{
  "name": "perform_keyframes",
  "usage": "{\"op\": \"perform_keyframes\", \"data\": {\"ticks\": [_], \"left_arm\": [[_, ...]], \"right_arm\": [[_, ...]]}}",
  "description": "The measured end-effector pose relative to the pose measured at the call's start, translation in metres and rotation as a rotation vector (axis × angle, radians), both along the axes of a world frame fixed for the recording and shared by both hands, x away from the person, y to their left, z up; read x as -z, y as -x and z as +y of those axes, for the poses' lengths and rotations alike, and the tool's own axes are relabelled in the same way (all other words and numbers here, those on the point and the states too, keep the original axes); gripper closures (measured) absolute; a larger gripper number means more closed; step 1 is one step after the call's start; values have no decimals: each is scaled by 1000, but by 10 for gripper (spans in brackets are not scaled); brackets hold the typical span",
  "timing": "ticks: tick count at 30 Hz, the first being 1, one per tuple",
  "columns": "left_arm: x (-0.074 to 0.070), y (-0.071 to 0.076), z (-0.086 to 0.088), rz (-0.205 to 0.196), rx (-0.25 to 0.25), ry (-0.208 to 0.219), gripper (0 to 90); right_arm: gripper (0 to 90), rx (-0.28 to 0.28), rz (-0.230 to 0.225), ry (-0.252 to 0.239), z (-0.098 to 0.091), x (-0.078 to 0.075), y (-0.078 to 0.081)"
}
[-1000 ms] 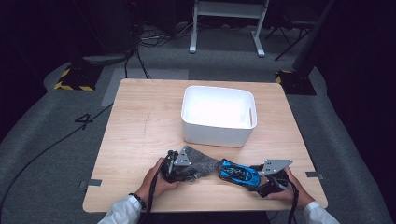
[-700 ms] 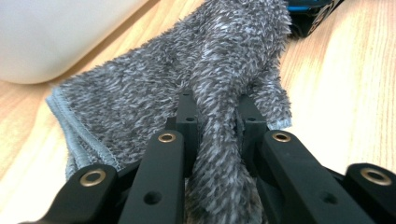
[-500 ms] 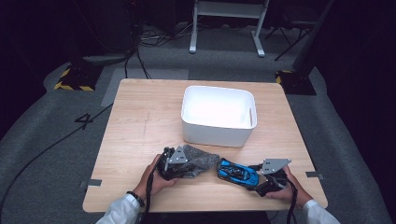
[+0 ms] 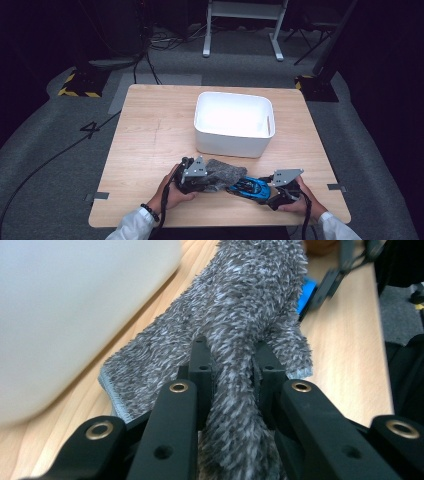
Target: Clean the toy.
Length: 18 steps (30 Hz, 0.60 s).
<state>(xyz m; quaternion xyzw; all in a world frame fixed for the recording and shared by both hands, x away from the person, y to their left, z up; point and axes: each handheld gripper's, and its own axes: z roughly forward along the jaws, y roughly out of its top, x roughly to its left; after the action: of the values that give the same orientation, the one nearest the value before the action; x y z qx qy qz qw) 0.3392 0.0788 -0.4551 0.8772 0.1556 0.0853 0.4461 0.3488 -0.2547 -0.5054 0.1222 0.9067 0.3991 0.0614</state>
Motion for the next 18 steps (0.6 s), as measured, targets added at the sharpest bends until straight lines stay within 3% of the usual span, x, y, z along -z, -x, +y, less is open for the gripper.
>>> {"op": "perform_keyframes", "data": {"ticks": [10, 18], "left_arm": [[1, 1, -27, 2, 79, -42, 766], [7, 3, -46, 11, 141, -86, 761]], "right_arm": [[259, -55, -13, -1, 20, -6, 2], [258, -65, -4, -4, 25, -3, 1]]}}
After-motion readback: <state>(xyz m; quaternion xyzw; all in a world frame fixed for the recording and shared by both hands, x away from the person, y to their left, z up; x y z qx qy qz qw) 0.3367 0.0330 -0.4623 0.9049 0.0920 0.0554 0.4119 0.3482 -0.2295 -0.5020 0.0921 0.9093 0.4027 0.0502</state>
